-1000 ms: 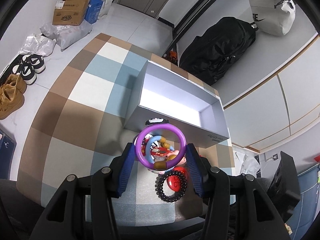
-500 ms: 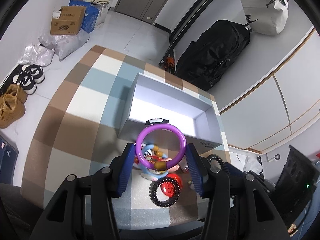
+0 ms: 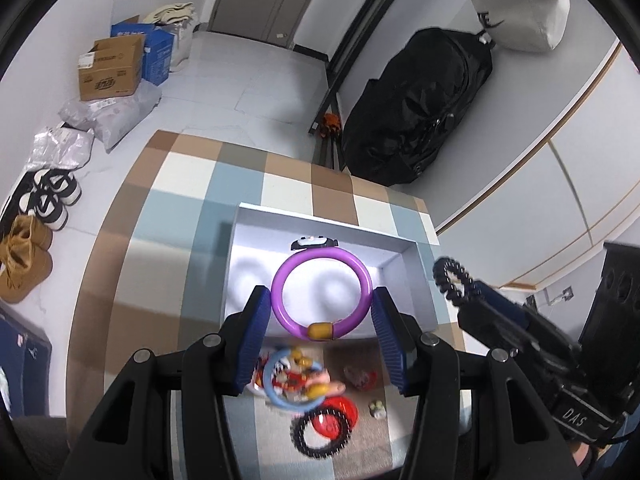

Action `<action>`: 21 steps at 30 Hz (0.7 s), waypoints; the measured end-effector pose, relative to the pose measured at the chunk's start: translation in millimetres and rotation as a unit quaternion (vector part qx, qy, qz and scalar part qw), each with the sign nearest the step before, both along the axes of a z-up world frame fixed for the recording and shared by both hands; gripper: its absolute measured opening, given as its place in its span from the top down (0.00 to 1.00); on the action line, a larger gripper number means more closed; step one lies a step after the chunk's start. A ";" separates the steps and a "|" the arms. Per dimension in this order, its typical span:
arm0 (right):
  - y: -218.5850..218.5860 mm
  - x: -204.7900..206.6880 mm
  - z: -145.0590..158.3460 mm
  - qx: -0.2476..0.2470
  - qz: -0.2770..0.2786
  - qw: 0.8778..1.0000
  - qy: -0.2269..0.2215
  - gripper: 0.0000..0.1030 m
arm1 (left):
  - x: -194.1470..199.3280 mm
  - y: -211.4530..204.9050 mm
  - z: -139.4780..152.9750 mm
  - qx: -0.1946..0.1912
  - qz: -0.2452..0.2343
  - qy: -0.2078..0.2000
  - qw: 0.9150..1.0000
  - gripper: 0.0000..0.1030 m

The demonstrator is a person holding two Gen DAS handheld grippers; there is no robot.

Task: Organize jewelry
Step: 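Carry both items into the grey box and open both grippers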

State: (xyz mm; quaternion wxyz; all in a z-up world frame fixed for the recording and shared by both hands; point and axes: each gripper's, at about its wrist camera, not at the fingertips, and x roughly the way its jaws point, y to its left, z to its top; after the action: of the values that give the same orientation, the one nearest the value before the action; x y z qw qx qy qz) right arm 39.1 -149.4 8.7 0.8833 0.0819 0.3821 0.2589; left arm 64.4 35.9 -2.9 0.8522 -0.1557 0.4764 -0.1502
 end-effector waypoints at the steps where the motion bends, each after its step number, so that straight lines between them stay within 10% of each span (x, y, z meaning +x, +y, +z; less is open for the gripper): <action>1: 0.9 6.5 0.5 -0.001 -0.001 1.000 0.001 0.55 | 5.8 -1.7 -0.3 0.005 -0.006 0.001 1.000 0.55; 21: 3.1 69.1 -37.7 0.006 -0.015 0.996 0.086 0.55 | 51.1 -12.8 -30.7 -0.015 -0.056 0.053 0.997 0.55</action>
State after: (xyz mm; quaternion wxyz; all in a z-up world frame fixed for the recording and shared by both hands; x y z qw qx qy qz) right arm 108.2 -146.4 -29.0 0.8503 0.1153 0.4540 0.2400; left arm 115.5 23.2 -33.6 0.8135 -0.1496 0.5267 -0.1960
